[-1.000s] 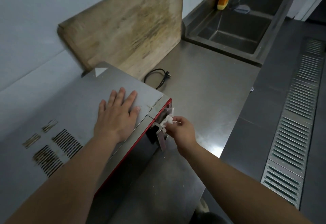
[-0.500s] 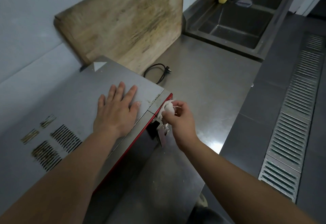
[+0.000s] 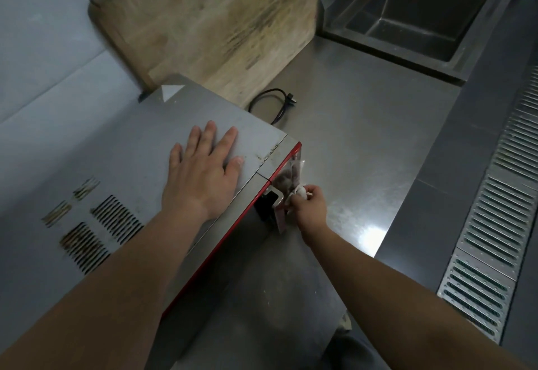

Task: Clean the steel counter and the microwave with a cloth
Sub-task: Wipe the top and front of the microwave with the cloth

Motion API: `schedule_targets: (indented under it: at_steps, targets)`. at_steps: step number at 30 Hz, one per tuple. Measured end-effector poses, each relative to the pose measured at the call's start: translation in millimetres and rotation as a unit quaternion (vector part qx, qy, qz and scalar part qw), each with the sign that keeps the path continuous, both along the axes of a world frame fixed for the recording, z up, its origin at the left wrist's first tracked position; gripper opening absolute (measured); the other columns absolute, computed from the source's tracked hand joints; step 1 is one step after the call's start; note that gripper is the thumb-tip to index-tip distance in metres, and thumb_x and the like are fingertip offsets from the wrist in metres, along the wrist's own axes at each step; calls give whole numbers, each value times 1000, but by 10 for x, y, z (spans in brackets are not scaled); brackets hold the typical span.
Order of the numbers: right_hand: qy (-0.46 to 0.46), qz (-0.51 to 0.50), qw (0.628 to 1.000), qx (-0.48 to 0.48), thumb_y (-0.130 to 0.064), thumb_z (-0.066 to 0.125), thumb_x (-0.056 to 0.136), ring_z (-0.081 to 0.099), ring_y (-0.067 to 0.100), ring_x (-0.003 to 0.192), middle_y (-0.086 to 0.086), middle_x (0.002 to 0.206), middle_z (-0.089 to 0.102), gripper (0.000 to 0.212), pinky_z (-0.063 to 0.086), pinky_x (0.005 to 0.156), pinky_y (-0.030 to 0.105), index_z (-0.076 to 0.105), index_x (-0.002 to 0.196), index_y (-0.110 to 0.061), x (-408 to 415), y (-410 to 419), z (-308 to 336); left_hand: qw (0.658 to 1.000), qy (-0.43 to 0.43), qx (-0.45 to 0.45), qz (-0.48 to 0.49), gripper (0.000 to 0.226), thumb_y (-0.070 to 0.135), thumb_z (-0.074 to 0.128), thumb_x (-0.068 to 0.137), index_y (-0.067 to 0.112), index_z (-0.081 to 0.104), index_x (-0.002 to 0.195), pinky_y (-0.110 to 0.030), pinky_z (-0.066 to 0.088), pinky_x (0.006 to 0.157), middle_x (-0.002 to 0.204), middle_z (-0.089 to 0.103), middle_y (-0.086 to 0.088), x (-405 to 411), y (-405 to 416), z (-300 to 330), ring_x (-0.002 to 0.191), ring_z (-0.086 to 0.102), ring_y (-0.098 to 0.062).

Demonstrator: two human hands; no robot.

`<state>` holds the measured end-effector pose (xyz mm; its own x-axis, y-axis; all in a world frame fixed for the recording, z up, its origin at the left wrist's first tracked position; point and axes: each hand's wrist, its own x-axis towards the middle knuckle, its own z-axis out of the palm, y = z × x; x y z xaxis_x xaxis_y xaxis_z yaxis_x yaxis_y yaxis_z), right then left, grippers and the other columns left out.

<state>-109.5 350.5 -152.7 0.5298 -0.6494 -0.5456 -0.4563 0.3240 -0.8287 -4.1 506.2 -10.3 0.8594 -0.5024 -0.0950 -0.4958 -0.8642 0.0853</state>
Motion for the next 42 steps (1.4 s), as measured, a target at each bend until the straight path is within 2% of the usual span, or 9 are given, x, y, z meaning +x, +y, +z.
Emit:
schedule_targets:
  at_steps: [3,7,12,17,20,22,28,37,42]
  targets:
    - [-11,-3,1000,12,-1,60,83,66,29,81,15,101,64,23,60,58,38,53,103,-10,3,52,75,1000,4,-1,-1,60,57,13,100,45,-1,156,-49,-1,124,167,-7,7,3,11,2,153,-10,-16]
    - [-152,6,988,3,13,56,83,59,8,67,10,92,59,23,49,50,19,50,103,2,-104,211,406,1000,-1,-6,-1,59,57,14,100,45,0,156,-49,1,124,167,-6,7,10,14,-13,153,-9,-16]
    - [-246,34,962,-110,-2,63,84,62,20,81,1,94,64,23,55,67,39,58,98,-19,-112,152,553,1000,2,1,2,60,57,13,99,45,-1,156,-49,0,124,167,-7,7,-8,-1,7,153,-10,-16]
    - [-130,100,970,-180,-15,63,79,65,23,78,-9,86,63,26,57,62,42,51,92,-34,-107,51,238,1000,2,2,0,59,57,13,100,45,0,156,-49,0,124,167,-6,6,-3,-4,9,153,-10,-16]
    - [-16,161,966,-204,-14,61,84,61,19,78,-7,86,63,20,46,54,28,50,93,-28,-91,-24,-27,1000,0,5,2,60,58,12,99,45,-1,156,-49,1,124,167,-6,7,0,4,-4,153,-9,-16]
    - [14,176,967,-182,-16,61,86,61,19,80,-5,88,63,18,51,58,32,50,96,-27,-92,-69,-153,1000,-1,6,2,60,59,11,99,46,-2,156,-49,1,124,167,-7,7,6,0,-19,153,-10,-15]
    - [29,151,978,-140,-14,59,85,61,18,74,0,84,64,17,51,55,33,49,93,-25,-27,-86,-269,1000,8,6,6,60,58,12,98,46,-3,156,-47,-1,124,167,-10,9,-26,-6,2,152,-13,-13]
    - [81,46,996,-2,-17,57,87,65,26,81,8,92,65,8,59,74,50,57,92,-22,226,-280,-309,1000,8,5,6,59,56,14,99,47,-2,156,-45,-1,124,167,-9,10,-18,7,32,152,-12,-12]
    - [5,5,1000,28,-2,58,87,59,17,67,7,83,63,13,53,59,34,58,96,-11,175,-292,59,1000,4,1,5,58,56,14,101,48,-3,155,-43,-2,124,166,-9,11,-5,20,11,152,-13,-10]
